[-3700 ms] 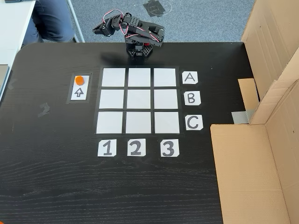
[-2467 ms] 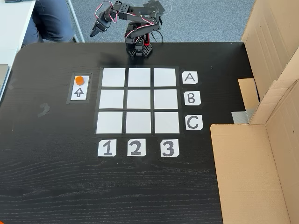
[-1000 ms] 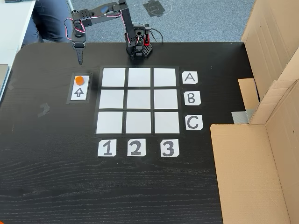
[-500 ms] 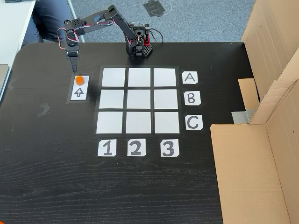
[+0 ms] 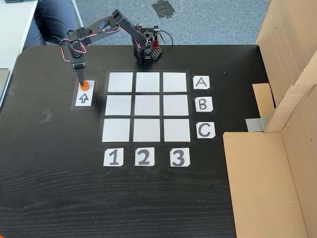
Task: Pick up the round, orange token and place it in the grid on square A1.
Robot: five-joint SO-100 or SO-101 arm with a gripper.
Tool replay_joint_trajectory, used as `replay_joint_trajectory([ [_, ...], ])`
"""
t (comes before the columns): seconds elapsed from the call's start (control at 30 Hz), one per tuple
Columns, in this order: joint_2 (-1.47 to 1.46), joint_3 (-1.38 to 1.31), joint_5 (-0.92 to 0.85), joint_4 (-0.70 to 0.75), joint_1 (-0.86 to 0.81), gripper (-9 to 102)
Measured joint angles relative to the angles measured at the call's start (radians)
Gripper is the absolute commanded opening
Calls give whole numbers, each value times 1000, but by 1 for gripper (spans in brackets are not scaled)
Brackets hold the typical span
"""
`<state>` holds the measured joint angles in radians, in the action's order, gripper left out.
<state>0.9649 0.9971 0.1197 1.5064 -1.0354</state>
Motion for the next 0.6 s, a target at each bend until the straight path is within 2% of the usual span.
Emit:
replay_joint_trajectory([
  [0.6,-80,-23,9,0,31,35],
])
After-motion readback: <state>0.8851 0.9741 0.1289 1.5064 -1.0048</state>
